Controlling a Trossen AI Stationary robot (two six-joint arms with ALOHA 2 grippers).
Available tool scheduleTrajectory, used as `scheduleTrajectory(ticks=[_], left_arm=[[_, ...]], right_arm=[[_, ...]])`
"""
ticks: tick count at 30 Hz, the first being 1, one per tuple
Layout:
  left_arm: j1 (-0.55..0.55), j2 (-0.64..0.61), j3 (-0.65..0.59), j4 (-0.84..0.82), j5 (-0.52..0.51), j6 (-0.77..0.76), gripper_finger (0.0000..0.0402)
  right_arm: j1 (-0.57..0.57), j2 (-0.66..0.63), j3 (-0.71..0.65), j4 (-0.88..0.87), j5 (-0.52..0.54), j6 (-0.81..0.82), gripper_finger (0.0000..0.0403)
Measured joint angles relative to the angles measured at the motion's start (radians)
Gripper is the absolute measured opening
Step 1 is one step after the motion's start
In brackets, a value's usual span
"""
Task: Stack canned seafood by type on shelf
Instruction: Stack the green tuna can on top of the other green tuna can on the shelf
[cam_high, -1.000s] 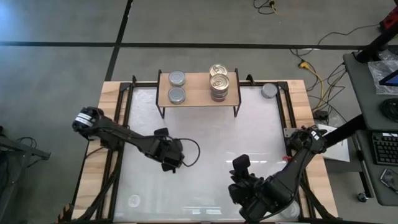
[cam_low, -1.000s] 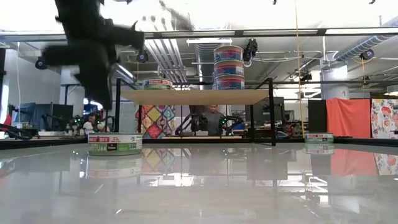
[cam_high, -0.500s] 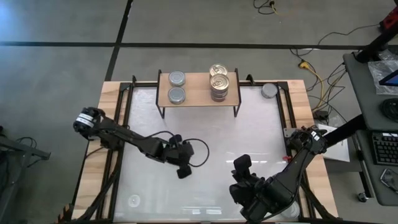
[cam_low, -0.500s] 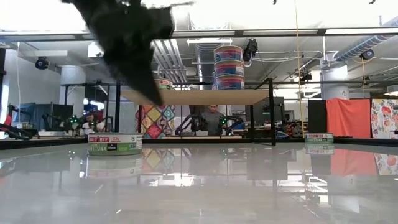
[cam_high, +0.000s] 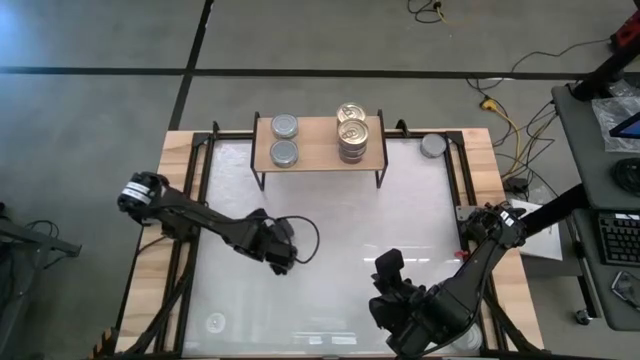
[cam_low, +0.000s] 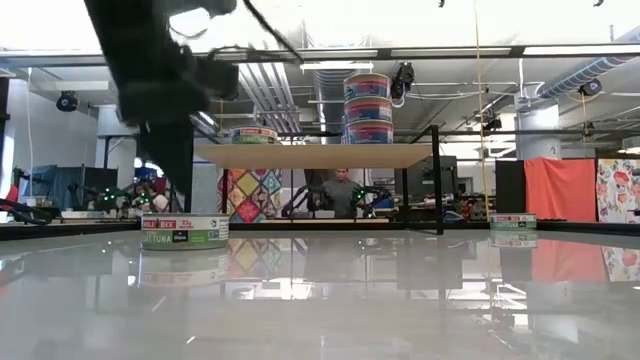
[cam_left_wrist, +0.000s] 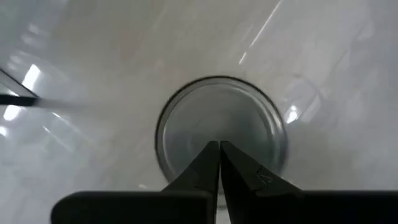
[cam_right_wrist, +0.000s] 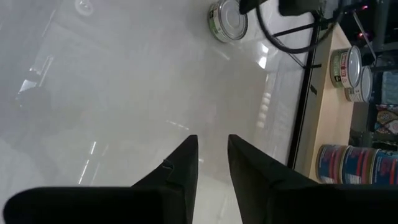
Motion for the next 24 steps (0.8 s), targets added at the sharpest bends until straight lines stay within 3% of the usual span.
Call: scheduleTrajectory(ticks=[5, 15, 20, 24], left_arm=[[0.002, 0.002, -0.077, 0.146, 0.0, -0.039, 0.0], [0.002, 0.015, -0.079, 0.382, 0.018, 0.052, 0.0], [-0.006, -0.022, -0.015, 0.314, 0.017, 0.116, 0.0], [-0.009, -0.06, 0.022, 0.125, 0.009, 0.111, 0.0]], right_arm=[[0.0, 0.0, -0.004, 0.001, 0.0, 0.0, 0.0087], [0.0, 0.0, -0.005, 0.007, 0.0, 0.002, 0.0074], [-0.006, 0.0, -0.006, 0.018, 0.0, -0.017, 0.0064], [-0.01, 0.0, -0.009, 0.018, 0.001, -0.002, 0.0061]])
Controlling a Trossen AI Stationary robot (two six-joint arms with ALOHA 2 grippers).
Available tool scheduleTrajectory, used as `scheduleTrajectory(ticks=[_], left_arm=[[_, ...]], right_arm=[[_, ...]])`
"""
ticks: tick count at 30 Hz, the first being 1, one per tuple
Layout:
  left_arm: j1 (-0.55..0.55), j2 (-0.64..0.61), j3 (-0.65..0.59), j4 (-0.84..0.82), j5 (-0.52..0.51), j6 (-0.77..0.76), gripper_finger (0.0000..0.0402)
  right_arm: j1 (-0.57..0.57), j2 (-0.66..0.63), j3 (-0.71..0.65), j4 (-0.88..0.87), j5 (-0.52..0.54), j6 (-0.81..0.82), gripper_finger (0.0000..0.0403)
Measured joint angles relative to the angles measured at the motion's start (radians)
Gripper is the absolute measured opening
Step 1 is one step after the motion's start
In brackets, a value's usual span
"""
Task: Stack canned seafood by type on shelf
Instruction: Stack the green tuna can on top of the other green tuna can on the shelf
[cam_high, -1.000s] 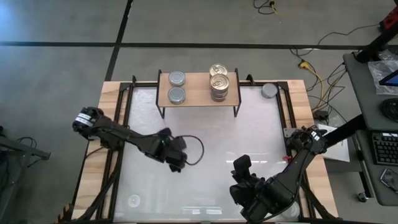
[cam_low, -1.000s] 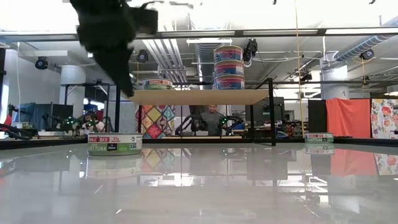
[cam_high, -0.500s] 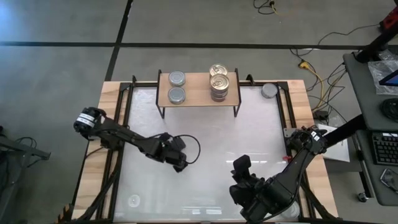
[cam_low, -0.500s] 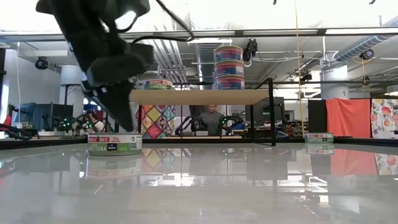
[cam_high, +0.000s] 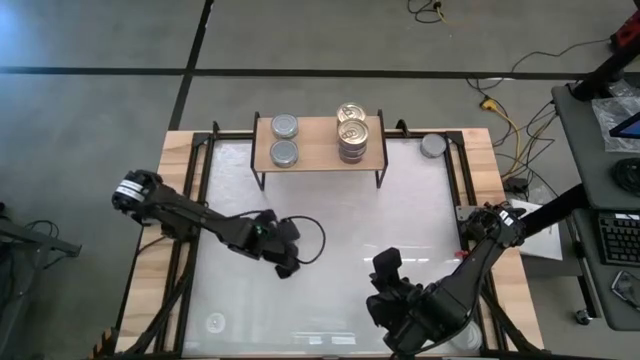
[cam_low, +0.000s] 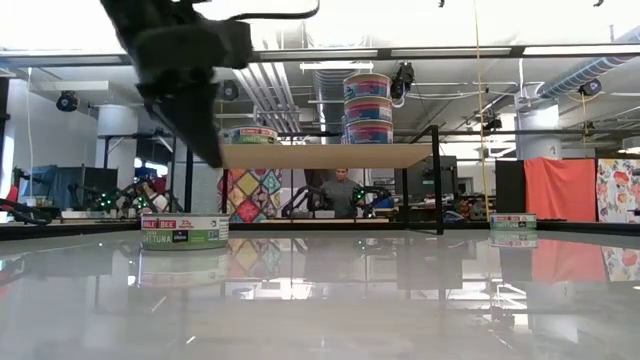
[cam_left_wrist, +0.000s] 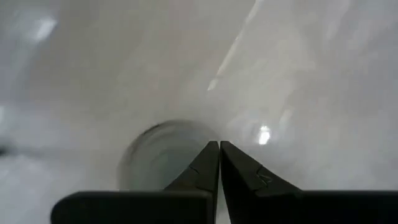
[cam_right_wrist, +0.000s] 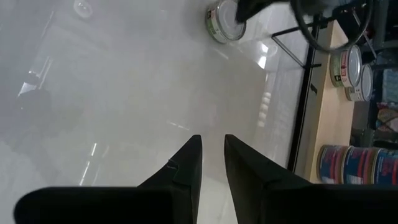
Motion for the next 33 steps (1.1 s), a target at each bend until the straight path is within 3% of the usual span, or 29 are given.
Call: scheduleTrajectory(ticks=[4, 8, 18, 24, 33], left_arm=[[-0.005, -0.06, -0.005, -0.218, -0.09, -0.14, 0.0], [-0.012, -0.114, -0.035, -0.361, -0.114, -0.328, 0.0], [0.006, -0.167, -0.213, -0.379, -0.016, -0.765, 0.0], [0.051, -0.167, -0.296, -0.33, 0.151, -0.824, 0.0], [0.11, -0.167, -0.306, -0.205, 0.167, -0.793, 0.0]], right_arm=[[0.002, 0.0, -0.016, -0.001, 0.0, 0.013, 0.0064], [0.002, 0.0, -0.05, -0.002, 0.0, 0.022, 0.0071], [0.002, -0.004, -0.128, -0.003, 0.0, 0.02, 0.0086], [0.002, -0.005, -0.124, -0.002, 0.0, 0.004, 0.0088], [0.002, -0.007, -0.094, -0.002, 0.0, 0.004, 0.0069]])
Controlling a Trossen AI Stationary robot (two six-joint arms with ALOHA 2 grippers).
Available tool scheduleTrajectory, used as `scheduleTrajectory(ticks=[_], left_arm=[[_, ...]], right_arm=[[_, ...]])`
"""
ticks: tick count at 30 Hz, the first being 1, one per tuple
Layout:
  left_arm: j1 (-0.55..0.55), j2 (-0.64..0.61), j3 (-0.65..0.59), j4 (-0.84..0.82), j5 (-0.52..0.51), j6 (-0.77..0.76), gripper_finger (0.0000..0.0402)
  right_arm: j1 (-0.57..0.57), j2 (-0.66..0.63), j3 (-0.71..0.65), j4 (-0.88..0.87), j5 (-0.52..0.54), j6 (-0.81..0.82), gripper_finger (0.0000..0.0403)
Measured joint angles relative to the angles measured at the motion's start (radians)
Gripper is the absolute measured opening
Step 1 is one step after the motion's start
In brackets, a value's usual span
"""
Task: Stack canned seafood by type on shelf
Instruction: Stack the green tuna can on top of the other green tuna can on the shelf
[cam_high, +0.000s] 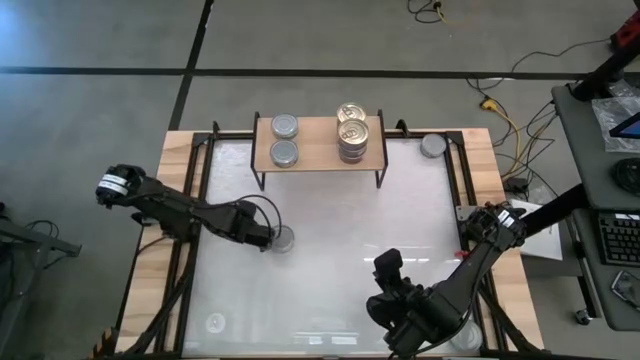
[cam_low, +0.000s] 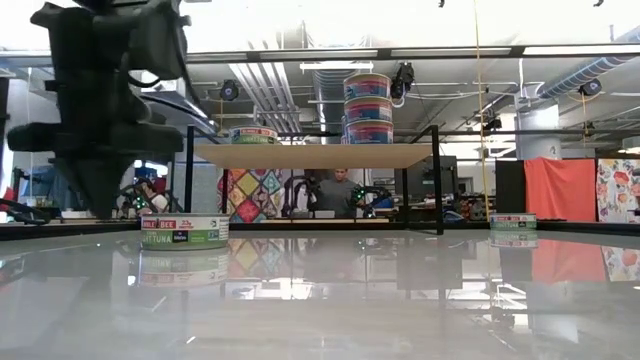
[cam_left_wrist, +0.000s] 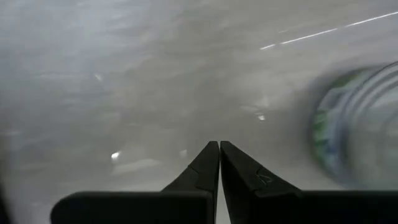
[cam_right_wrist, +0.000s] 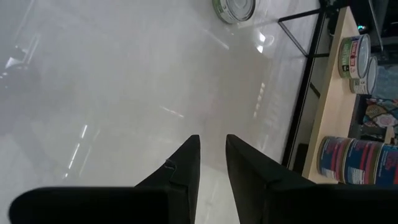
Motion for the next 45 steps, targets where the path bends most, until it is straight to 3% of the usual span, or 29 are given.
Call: scheduleTrajectory(ticks=[14, 24, 27, 30, 32, 36, 45], left_arm=[[0.023, 0.117, 0.035, 0.345, -0.079, 0.18, 0.0], [-0.049, 0.126, 0.181, 0.316, -0.092, 0.405, 0.0], [-0.064, 0.126, 0.184, 0.295, -0.175, 0.405, 0.0], [-0.062, 0.136, 0.162, 0.323, -0.311, 0.322, 0.0], [-0.051, 0.163, 0.15, 0.346, -0.35, 0.262, 0.0], [-0.03, 0.229, 0.149, 0.347, -0.337, 0.2, 0.0], [-0.057, 0.304, 0.166, 0.374, -0.145, 0.182, 0.0]], right_arm=[[0.0, 0.0, 0.001, -0.001, -0.006, 0.009, 0.0067], [0.005, -0.005, 0.001, 0.0, 0.011, -0.01, 0.0092], [0.005, -0.008, 0.001, 0.0, 0.042, -0.015, 0.0098], [0.005, -0.01, 0.001, 0.001, 0.053, -0.018, 0.0103], [0.005, -0.011, 0.001, 0.005, 0.053, -0.016, 0.0104], [0.005, -0.011, 0.001, 0.007, 0.053, 0.0, 0.0103], [0.005, -0.012, 0.001, 0.004, 0.044, 0.032, 0.0077]])
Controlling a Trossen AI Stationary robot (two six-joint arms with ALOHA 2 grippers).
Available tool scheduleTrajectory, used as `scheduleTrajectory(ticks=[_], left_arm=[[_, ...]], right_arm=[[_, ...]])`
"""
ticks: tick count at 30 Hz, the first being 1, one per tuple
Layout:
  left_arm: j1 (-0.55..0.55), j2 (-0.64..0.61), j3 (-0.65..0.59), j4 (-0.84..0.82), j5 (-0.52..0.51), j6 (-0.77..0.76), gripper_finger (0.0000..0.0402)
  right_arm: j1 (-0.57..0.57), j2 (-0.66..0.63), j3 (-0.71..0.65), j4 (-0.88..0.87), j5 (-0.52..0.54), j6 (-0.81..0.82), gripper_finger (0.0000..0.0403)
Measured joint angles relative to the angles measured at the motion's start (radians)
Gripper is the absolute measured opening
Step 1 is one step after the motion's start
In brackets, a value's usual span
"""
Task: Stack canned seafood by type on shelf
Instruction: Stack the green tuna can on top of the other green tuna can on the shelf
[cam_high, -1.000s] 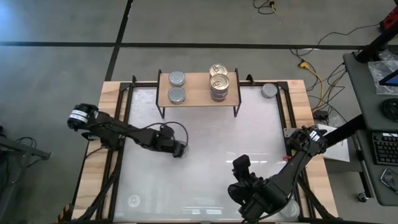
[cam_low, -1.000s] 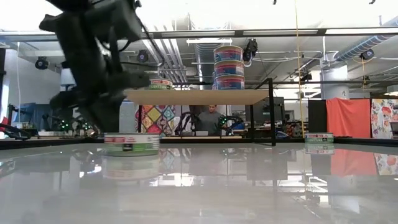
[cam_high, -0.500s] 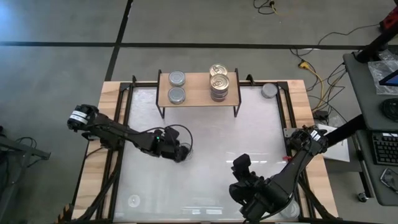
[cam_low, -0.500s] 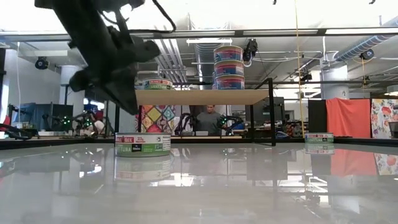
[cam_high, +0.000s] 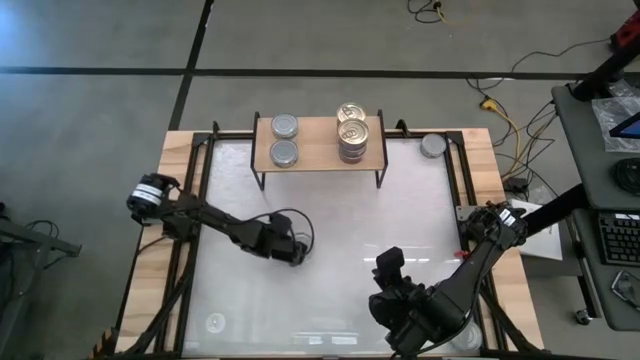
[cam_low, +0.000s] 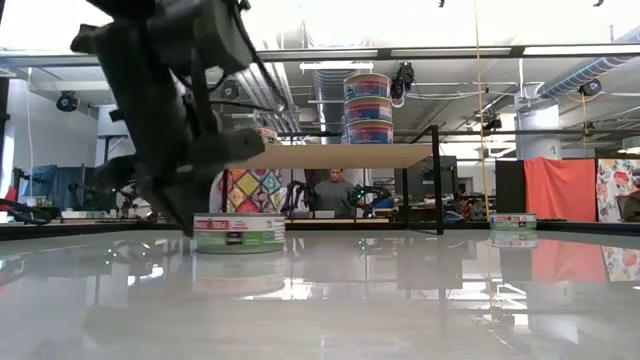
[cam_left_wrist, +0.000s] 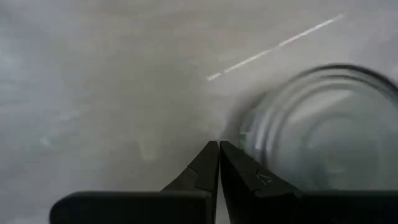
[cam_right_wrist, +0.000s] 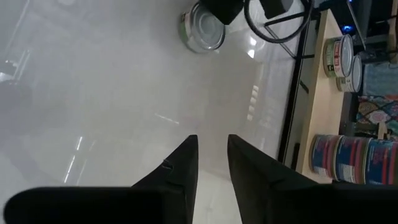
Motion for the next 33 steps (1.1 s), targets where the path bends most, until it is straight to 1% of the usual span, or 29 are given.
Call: scheduleTrajectory(ticks=[5, 10, 13, 15, 18, 20, 23, 24, 26, 28, 31, 33], left_arm=[[-0.041, -0.002, 0.034, -0.002, 0.023, 0.006, 0.0], [-0.111, -0.009, 0.087, 0.004, 0.016, 0.087, 0.0], [-0.183, -0.009, 0.105, 0.006, -0.014, 0.1, 0.0], [-0.235, -0.009, 0.107, 0.001, -0.049, 0.073, 0.0], [-0.306, -0.009, 0.112, 0.004, -0.115, 0.014, 0.0], [-0.354, -0.009, 0.112, 0.004, -0.174, 0.001, 0.0], [-0.431, -0.008, 0.116, 0.035, -0.301, 0.048, 0.0], [-0.453, -0.007, 0.118, 0.051, -0.344, 0.064, 0.0], [-0.494, -0.006, 0.118, 0.075, -0.413, 0.092, 0.0], [-0.512, -0.004, 0.123, 0.098, -0.438, 0.104, 0.0], [-0.522, -0.003, 0.129, 0.103, -0.444, 0.102, 0.0], [-0.522, 0.002, 0.129, 0.103, -0.447, 0.121, 0.0]], right_arm=[[0.0, 0.0, 0.0, 0.001, 0.003, -0.003, 0.0069], [0.001, 0.0, 0.0, -0.001, 0.007, -0.03, 0.0077], [0.005, -0.006, -0.009, -0.005, 0.003, -0.033, 0.0089], [0.01, -0.017, -0.028, -0.004, 0.01, -0.029, 0.0098], [0.016, -0.036, -0.076, 0.046, 0.061, -0.008, 0.0113], [0.018, -0.061, -0.134, 0.13, 0.086, -0.008, 0.0125], [0.015, -0.103, -0.242, 0.305, 0.086, -0.025, 0.0148], [0.009, -0.116, -0.282, 0.368, 0.075, -0.035, 0.0158], [-0.006, -0.142, -0.366, 0.514, 0.021, -0.066, 0.018], [-0.03, -0.161, -0.447, 0.66, -0.043, -0.097, 0.0205], [-0.078, -0.169, -0.559, 0.857, -0.126, -0.135, 0.0247], [-0.116, -0.169, -0.637, 0.995, -0.141, -0.163, 0.0276]])
